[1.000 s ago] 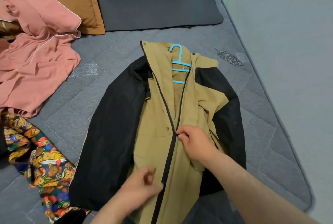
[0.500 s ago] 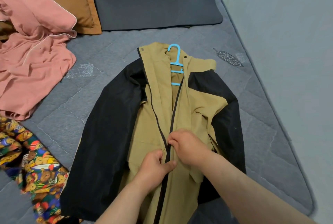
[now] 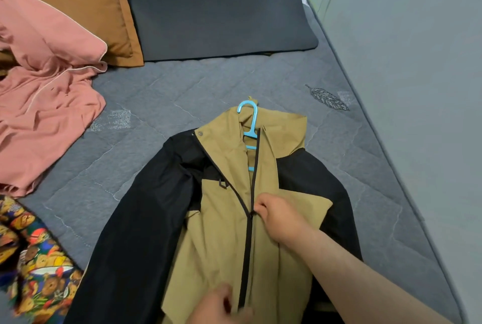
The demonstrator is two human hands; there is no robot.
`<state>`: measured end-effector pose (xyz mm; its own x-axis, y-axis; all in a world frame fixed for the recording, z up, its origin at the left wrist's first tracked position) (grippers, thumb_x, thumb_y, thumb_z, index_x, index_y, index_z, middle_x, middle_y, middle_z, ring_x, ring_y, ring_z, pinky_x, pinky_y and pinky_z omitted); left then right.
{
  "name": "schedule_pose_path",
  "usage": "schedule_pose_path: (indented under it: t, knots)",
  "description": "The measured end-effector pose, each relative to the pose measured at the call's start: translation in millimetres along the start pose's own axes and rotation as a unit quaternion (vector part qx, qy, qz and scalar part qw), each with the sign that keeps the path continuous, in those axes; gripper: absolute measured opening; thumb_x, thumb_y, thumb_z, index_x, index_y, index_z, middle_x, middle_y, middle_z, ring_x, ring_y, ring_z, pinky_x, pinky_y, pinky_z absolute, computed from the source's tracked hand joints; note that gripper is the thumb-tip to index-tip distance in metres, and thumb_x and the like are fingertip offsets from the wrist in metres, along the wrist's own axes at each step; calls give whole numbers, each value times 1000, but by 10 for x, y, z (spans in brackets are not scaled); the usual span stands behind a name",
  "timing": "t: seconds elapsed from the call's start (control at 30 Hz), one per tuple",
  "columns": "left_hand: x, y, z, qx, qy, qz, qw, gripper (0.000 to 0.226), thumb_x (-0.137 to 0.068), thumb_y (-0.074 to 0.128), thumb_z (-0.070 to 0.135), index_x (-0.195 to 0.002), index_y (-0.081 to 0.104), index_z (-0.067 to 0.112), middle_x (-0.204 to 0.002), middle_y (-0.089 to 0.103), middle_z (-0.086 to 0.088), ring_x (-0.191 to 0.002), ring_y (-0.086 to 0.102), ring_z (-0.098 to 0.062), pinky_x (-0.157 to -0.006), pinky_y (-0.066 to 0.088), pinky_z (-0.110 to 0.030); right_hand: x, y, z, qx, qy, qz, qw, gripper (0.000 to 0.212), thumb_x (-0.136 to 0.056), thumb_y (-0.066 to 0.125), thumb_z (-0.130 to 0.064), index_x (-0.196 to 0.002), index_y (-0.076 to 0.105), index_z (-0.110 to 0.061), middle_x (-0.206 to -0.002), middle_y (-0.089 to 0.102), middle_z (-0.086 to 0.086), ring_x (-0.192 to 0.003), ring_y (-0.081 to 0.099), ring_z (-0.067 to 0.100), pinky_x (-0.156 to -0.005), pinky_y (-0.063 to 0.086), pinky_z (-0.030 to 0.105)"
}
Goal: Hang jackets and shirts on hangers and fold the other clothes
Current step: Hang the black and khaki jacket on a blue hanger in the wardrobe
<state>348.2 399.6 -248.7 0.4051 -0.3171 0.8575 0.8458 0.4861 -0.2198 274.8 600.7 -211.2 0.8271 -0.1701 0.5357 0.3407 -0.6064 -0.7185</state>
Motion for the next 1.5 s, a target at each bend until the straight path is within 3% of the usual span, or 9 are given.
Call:
schedule_pose_path:
  t: [0.07, 0.17, 0.4, 0.53, 0.87, 1.1, 1.23, 1.37, 1.5]
  knots:
    - [53, -236, 397, 26, 92, 175, 980, 37, -79, 70, 50, -108, 58, 31, -109, 61, 9, -102, 57, -6, -98, 46, -25, -24, 36, 57, -20, 5, 3, 1000, 18, -101, 44, -29, -88, 54, -21, -88, 60, 1, -82, 56, 20, -74, 50, 35]
    - [-228, -501, 977, -188, 198, 279, 921, 87, -82, 59, 62, -152, 20, 29, -156, 17, 15, -147, 10, -9, -121, 11, -32, -71, 49, 89, -12, -8, 14, 1000, 17, -101, 44, -29, -86, 51, -23, -88, 59, -1, -82, 56, 20, -80, 52, 43]
    - [-995, -508, 1186, -407, 286, 248, 831, 110, -74, 37, 80, -152, -15, 23, -158, -23, 3, -144, -27, -14, -119, -13, -43, -342, 135, 299, 35, -43, -6, 998, 13, -101, 45, -28, -99, 54, -20, -156, 31, -3, -139, 34, 16, -114, 30, 31]
    - [-1259, -462, 1168, -431, 317, 252, 806, 110, -70, 37, 84, -153, -3, 23, -161, -8, 1, -148, -13, -17, -118, -7, -46, -437, 208, 407, 22, -40, 1, 999, 16, -98, 52, -27, -82, 52, -28, -156, 25, -11, -140, 27, 10, -114, 31, 31]
    - [-1490, -427, 1008, -411, 320, 233, 821, 122, -55, 50, 84, -146, 31, 5, -155, 28, -12, -144, 25, -23, -111, 20, -46, -757, -107, 7, 270, -223, 33, 936, 35, -96, 46, -23, -131, 54, -20, -148, 35, 1, -134, 32, 23, -111, 31, 40]
    - [-1633, -407, 987, -403, 382, 258, 790, 126, -54, 52, 81, -150, 22, 6, -157, 21, -6, -144, 18, -21, -114, 15, -44, -1373, -800, 37, 378, -243, 80, 890, 19, -78, 51, -16, -93, 62, -21, -92, 62, -3, -92, 59, 24, -79, 45, 39]
    - [-1683, -418, 958, -418, 408, 295, 756, 107, -77, 37, 81, -154, 13, 11, -157, 20, -6, -145, 17, -23, -115, 12, -44, -1581, -1419, 160, 348, -208, 170, 898, 12, -77, 47, -16, -81, 57, -21, -81, 61, -3, -78, 61, 25, -70, 43, 35]
    - [-1717, -426, 915, -436, 411, 315, 736, 58, -101, 15, 35, -154, 12, 11, -162, 10, -5, -149, 9, -24, -114, 15, -44, -1789, -1403, 276, 218, -133, 51, 965, 15, -96, 49, -27, -84, 47, -19, -89, 56, -2, -84, 52, 23, -70, 35, 33]
    - [-1705, -410, 921, -427, 393, 273, 767, 107, -74, 40, 80, -152, 17, 11, -155, 23, -5, -144, 18, -23, -114, 13, -44, -1885, -1176, 396, -22, -35, 66, 997, 14, -92, 57, -34, -84, 54, -23, -93, 56, -4, -87, 51, 15, -78, 43, 32]
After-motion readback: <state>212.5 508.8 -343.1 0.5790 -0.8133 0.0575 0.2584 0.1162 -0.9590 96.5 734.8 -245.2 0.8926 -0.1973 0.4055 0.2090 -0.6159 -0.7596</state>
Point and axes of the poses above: each hand's wrist, its own x-axis away from the middle knuckle, its own y-axis out of the palm, z = x × y, the point moved 7 cm from there along -x, towards the middle knuckle
